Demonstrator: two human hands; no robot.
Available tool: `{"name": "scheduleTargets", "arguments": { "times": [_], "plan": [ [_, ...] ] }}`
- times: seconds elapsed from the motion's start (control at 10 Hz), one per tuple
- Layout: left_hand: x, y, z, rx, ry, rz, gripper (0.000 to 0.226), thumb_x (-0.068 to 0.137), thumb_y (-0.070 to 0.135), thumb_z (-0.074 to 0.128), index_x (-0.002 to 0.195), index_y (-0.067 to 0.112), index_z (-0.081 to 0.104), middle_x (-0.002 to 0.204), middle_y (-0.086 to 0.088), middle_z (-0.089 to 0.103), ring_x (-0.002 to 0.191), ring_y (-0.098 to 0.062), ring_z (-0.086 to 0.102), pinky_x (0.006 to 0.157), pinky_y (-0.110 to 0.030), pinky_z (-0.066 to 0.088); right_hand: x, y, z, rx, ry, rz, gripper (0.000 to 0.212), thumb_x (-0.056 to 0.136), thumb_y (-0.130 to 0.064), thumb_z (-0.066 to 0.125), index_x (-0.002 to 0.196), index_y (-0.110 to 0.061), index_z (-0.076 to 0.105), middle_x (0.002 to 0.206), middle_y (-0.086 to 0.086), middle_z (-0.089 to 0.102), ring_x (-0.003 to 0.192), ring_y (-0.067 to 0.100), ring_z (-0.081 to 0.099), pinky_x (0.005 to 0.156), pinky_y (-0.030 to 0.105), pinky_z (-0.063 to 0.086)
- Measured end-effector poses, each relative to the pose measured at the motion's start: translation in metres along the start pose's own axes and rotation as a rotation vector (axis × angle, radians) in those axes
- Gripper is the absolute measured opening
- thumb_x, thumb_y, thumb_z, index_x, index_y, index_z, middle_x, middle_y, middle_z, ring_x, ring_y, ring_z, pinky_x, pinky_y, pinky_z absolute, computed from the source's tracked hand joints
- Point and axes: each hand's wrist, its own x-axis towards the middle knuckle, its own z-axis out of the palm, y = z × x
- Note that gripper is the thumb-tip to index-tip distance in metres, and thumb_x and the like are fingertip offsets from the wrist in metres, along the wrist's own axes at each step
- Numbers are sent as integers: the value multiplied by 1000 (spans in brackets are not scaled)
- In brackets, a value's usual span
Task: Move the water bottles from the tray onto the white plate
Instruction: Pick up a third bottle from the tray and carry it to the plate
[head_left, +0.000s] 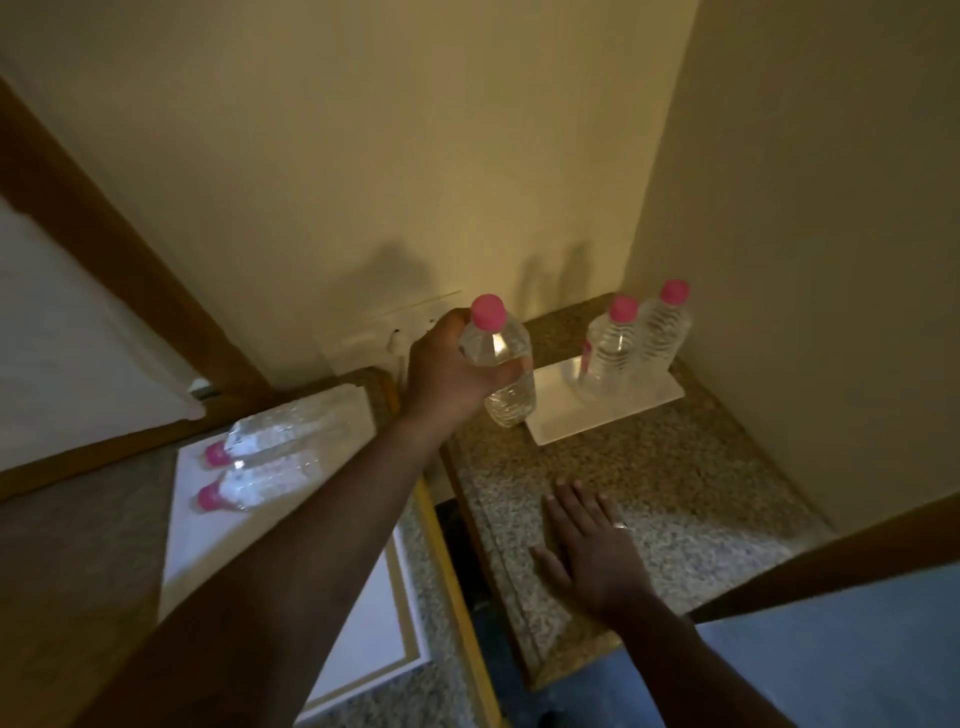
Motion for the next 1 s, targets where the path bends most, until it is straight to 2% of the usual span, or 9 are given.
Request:
{"name": "scheduleTargets", "arguments": {
  "times": [0.1,0.2,0.3,0.4,0.7,0.9,1.0],
  "plan": [
    [17,-1,45,25,-65,-13,61,59,43,89,110,23,63,105,2,73,94,-15,67,75,-26,52,-1,5,0,3,11,-22,71,99,-63,25,152,-15,30,159,8,21,148,25,10,118,45,2],
    [27,-9,76,47,-99,-28,62,60,38,91,113,20,64,110,-1,72,98,-16,67,78,-28,53,1,5,3,13,28,-27,71,99,-62,25,152,-15,28,160,6,16,149,26,9,118,44,0],
    [33,-19,94,38,-111,-45,68,60,34,92,119,15,63,115,-6,71,105,-23,67,89,-44,54,1,6,4,18,42,-33,72,99,-63,21,153,-15,25,161,6,14,149,25,7,120,46,-3],
    [34,-23,105,41,-133,-43,69,61,34,91,121,17,62,117,-5,70,109,-23,65,92,-45,53,0,7,4,25,53,-35,71,100,-61,25,152,-14,26,161,8,18,149,27,9,120,47,-3],
    [39,-22,117,54,-131,6,77,62,36,91,127,13,56,124,-7,65,114,-25,61,94,-39,50,1,7,7,33,26,-25,71,99,-60,26,152,-13,25,161,10,19,149,27,9,120,48,2],
    [27,-21,102,111,-201,55,89,62,41,89,137,23,45,133,3,59,121,-19,57,97,-32,49,1,5,8,21,27,-18,71,99,-61,25,152,-13,25,160,10,19,149,26,7,117,47,1],
    [13,-26,78,283,-229,77,92,69,50,81,145,22,38,146,2,49,134,-21,46,104,-32,43,5,5,1,0,-44,10,75,98,-64,18,154,-14,16,162,10,9,148,25,-4,119,47,-6]
  ]
}}
